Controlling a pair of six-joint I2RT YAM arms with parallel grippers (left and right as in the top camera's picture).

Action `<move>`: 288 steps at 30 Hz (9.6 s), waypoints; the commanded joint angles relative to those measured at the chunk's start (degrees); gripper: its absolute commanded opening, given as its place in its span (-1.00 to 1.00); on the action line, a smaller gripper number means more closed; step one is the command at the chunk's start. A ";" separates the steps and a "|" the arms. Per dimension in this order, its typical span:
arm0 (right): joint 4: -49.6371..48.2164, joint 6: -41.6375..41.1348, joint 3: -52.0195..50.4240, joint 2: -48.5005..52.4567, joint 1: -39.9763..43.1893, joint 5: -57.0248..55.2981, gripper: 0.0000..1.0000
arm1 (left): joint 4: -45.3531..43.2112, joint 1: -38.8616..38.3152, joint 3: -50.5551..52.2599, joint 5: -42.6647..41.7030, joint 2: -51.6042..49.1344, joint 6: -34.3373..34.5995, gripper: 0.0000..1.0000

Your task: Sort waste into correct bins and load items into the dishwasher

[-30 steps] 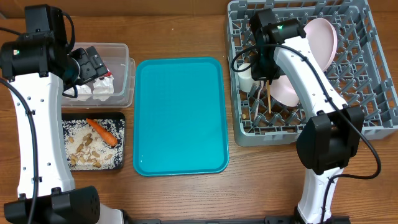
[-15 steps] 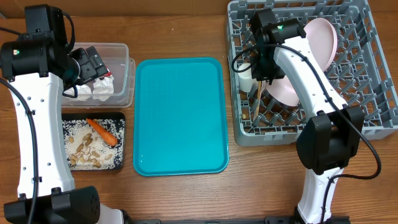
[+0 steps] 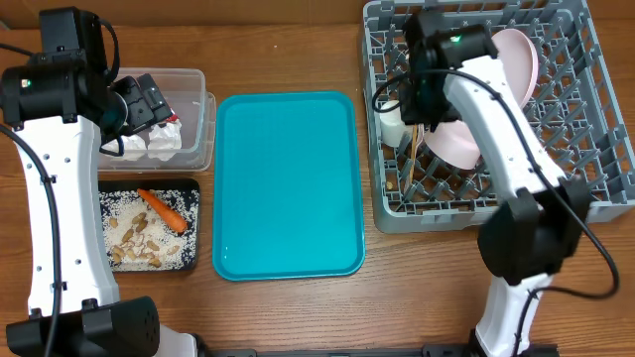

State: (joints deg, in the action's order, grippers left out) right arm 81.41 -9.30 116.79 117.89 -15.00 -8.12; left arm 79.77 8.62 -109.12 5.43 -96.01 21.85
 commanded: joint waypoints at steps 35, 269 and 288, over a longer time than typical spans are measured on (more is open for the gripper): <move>-1.57 0.37 3.91 -10.54 -0.02 2.69 1.00 | 0.07 -0.17 -0.85 0.33 0.55 -1.05 1.00; -76.76 10.19 -116.34 -117.72 12.94 10.80 1.00 | -51.78 -7.65 68.28 -0.15 70.12 13.00 0.99; -76.76 10.19 -116.34 -117.72 12.94 10.80 1.00 | -70.12 -7.65 101.88 -0.87 92.08 14.58 0.99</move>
State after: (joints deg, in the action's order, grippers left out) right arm 5.06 0.49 1.04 0.73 -2.28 2.72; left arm 10.74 1.45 -10.13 4.78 -6.31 35.92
